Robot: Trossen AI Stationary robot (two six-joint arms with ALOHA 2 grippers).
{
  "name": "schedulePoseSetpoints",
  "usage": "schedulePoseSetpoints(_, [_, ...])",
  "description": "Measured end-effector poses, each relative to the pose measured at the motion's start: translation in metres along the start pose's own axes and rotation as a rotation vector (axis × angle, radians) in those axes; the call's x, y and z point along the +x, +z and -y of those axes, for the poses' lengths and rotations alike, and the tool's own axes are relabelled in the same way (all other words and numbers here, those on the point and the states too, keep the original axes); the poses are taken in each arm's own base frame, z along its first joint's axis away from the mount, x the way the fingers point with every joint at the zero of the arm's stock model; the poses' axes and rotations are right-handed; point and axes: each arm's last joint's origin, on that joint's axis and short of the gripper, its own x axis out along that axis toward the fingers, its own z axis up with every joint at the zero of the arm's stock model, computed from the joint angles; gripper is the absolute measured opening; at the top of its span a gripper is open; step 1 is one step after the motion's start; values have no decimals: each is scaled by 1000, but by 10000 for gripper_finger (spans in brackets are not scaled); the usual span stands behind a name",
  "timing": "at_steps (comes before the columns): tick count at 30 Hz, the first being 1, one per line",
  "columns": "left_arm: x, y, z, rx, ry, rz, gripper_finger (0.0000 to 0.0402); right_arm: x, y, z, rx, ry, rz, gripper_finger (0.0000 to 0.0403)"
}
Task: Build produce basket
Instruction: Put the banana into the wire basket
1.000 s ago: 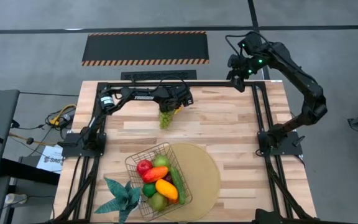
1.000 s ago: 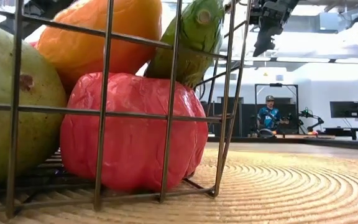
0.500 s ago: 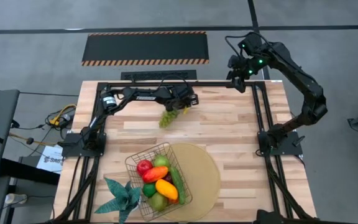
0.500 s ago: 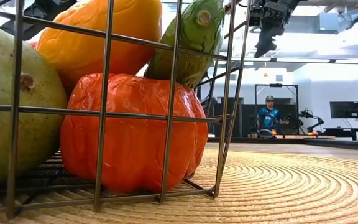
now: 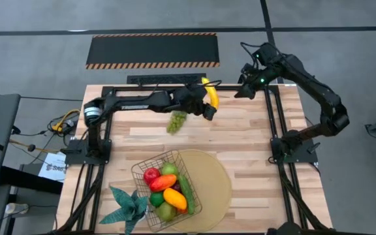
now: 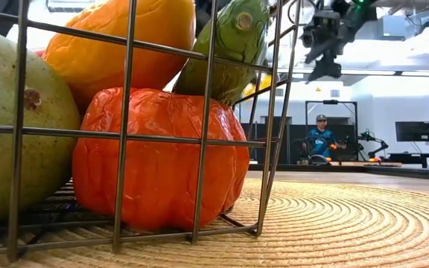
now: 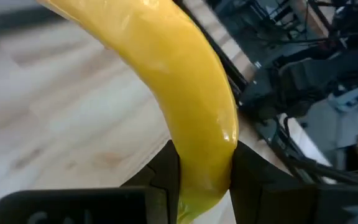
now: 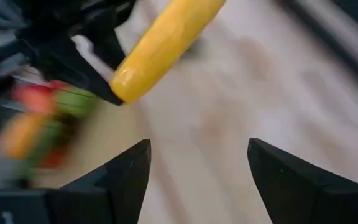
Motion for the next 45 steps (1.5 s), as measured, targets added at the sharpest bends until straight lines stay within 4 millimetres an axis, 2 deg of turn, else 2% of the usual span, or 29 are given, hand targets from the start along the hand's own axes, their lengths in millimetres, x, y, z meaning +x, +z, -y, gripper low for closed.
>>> schedulePoseSetpoints(3, [-22,2,13,95,38,43,72,2,-7,-2,57,178,131,286])
schedulePoseSetpoints(7, [-47,6,26,174,63,101,72,-1,-9,-10,59,240,287,286])
schedulePoseSetpoints(10, [-59,8,33,196,56,132,72,-4,0,-22,19,292,413,286])
schedulePoseSetpoints(13, [-62,8,34,198,60,136,72,2,13,-32,-13,355,465,286])
schedulePoseSetpoints(17, [-63,7,38,202,47,139,72,21,26,-38,9,425,458,286])
schedulePoseSetpoints(23, [-64,-1,43,205,53,114,72,46,30,-34,53,477,376,286])
schedulePoseSetpoints(33, [-73,-6,47,214,75,90,72,53,26,-34,103,513,294,287])
schedulePoseSetpoints(37, [-86,-1,52,216,82,153,72,45,19,-26,156,473,281,287])
schedulePoseSetpoints(40, [-85,-2,53,228,85,152,72,43,21,-26,136,457,310,287])
schedulePoseSetpoints(45, [-84,-3,53,214,77,144,72,58,28,-39,85,435,343,287])
